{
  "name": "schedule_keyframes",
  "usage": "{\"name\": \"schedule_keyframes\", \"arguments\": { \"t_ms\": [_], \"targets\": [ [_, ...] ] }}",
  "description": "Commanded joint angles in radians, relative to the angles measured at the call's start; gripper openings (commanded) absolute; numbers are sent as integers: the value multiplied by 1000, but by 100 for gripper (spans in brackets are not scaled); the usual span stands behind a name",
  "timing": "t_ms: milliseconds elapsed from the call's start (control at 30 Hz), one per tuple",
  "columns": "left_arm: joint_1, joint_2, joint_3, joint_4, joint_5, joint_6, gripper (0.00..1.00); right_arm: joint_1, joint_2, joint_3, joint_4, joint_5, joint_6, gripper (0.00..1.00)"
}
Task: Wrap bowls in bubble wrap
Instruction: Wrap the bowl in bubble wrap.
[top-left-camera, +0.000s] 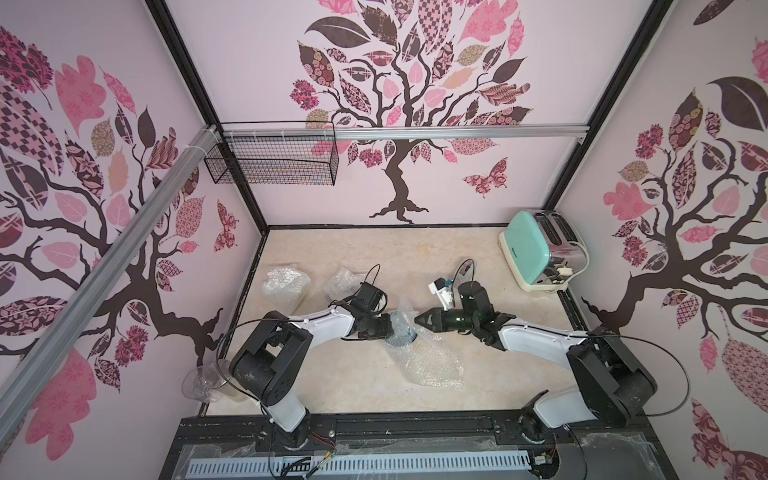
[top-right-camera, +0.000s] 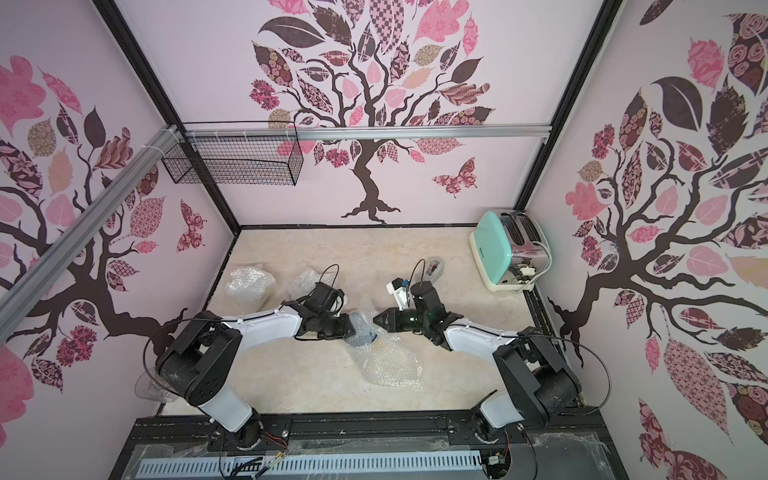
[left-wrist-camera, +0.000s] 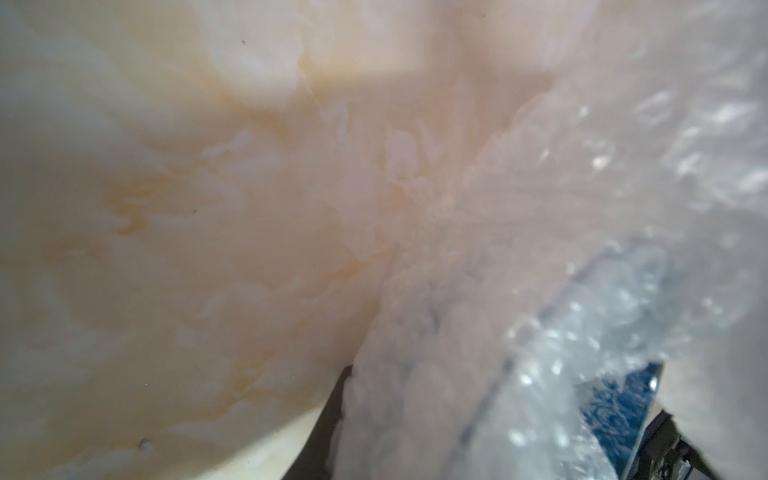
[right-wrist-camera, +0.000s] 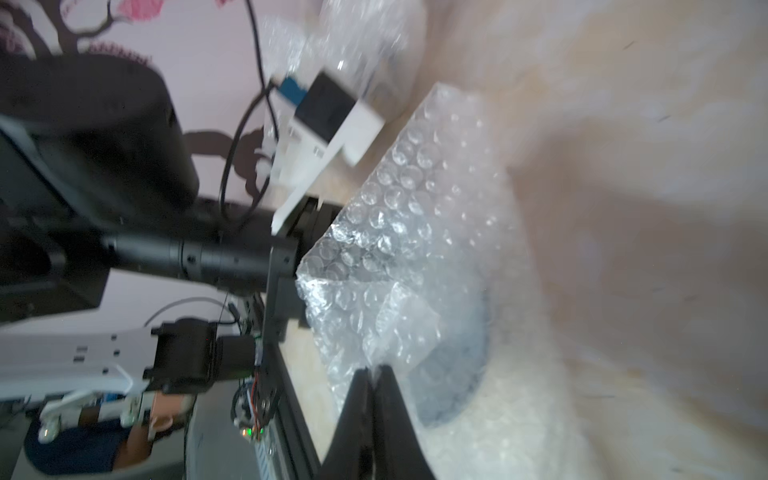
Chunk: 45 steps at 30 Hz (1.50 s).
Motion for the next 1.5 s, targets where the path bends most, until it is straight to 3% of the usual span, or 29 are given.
{"name": "schedule_keyframes", "arguments": {
  "t_ms": [0, 433, 867, 1000, 1133, 1333, 1467],
  "targets": [
    [-5, 40, -19, -52, -44, 22, 25, 63, 29, -11, 14, -16, -15, 6],
    [-6, 17, -23, -45, -26, 4, 25, 103, 190, 56, -18, 40, -59, 6],
    [26, -108, -54, -89, -59, -109, 50, 103, 201, 64, -64, 56, -85, 6],
    [40, -193, -48, -195, -164, -129, 56, 103, 187, 58, -64, 56, -84, 7],
    [55, -292, -66, -224, -164, -152, 62, 104, 192, 70, -75, 60, -89, 7],
    [55, -431, -135, -131, -62, -227, 75, 104, 208, 88, -80, 59, -88, 8],
    [56, -421, -163, -49, 40, -254, 80, 105, 208, 96, -89, 62, -94, 8]
  ]
}}
